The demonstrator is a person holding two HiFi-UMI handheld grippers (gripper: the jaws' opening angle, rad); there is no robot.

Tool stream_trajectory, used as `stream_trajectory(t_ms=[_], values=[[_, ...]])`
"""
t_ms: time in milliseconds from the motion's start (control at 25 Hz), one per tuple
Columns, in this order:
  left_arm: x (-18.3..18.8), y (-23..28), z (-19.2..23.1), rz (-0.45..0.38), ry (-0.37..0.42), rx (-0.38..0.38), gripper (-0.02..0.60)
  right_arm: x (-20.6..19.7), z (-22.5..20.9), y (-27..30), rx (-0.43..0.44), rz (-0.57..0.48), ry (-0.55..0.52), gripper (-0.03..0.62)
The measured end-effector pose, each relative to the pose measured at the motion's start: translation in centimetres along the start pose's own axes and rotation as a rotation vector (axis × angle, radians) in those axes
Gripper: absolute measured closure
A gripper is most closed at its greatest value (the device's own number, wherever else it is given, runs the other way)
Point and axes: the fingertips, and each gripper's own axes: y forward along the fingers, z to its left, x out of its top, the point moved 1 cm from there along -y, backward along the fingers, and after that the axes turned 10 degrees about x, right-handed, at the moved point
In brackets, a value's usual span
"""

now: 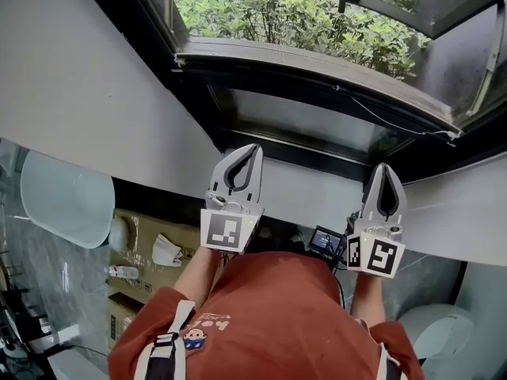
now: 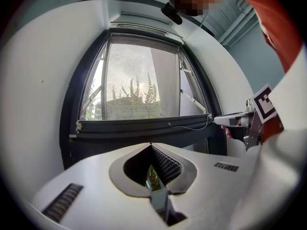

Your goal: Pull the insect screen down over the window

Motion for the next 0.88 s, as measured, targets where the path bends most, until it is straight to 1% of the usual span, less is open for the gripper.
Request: stream_trajectory(t_ms=[520, 880], values=[[0.41, 0.21, 0.16, -0.013, 0.002, 0.009, 0.575, -0.19, 0.01, 0.45, 0.020, 0.013, -0.017, 0.585], [0.34, 0.27, 0.19, -0.019, -0.003, 0.016, 0.577, -0.35, -0.12, 0.32, 0.016, 0.017, -0.025, 0.585]])
